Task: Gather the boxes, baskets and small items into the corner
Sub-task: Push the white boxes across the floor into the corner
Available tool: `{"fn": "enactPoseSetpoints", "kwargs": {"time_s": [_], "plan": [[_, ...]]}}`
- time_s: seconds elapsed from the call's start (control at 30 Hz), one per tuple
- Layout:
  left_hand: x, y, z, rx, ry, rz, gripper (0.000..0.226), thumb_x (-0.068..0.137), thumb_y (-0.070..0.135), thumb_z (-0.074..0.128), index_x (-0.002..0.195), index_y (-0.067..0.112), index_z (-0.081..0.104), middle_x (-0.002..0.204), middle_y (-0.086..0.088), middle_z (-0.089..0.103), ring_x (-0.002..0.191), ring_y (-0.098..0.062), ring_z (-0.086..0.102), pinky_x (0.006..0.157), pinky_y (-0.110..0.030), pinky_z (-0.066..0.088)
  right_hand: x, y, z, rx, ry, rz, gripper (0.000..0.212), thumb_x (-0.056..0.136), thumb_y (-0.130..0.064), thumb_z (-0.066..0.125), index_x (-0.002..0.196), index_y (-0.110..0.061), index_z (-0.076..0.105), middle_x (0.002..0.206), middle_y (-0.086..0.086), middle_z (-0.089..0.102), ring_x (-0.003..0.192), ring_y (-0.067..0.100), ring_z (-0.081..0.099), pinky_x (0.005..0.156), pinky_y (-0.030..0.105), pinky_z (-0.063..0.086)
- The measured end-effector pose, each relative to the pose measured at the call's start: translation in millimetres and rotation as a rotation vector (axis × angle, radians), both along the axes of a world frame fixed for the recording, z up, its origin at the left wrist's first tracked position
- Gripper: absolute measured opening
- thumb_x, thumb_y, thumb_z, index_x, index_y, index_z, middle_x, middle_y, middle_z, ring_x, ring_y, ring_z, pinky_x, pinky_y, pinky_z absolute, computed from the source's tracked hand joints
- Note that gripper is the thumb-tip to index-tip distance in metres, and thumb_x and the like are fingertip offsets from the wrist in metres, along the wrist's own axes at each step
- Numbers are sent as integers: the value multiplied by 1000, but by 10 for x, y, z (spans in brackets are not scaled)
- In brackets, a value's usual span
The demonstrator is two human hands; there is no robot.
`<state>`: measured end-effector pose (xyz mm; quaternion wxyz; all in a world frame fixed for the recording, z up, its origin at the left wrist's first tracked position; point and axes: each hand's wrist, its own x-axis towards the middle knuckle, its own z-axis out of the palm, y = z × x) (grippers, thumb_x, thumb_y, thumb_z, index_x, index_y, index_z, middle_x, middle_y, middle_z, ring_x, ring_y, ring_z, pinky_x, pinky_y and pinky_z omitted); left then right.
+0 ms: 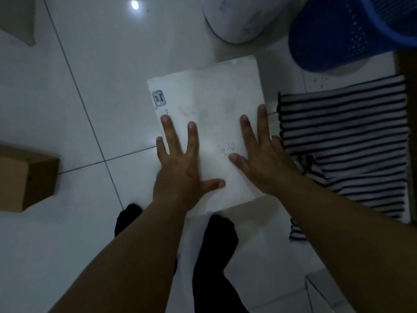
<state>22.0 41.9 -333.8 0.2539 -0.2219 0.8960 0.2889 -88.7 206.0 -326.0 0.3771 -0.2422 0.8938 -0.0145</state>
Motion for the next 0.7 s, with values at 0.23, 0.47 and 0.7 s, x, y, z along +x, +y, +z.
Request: {"fn": "enactPoseSetpoints", "kwargs": {"time_s": [0.23,0.47,0.7], "plan": [[-3,14,55,-149,80,29,125,67,89,49,155,23,-11,158,-7,-31,135,-49,26,96,-53,46,32,-57,32,-31,65,-8,78,95,-64,27,153,-35,-16,155,-12,-37,126,40,41,102,46,39],[-108,-267,705,-244,61,90,112,71,91,33,155,26,-4,163,0,-16,133,-45,28,95,-50,45,103,-499,672,-18,204,-108,59,102,-49,23,156,-34,6,163,-9,-13,109,36,54,91,37,41],[-384,-803,2587,-304,125,89,113,69,92,31,155,29,-5,162,3,-17,129,-38,31,97,-44,44,-147,-1010,2539,-42,287,-49,59,103,-46,24,157,-31,5,164,-3,-13,110,34,55,95,37,42]]}}
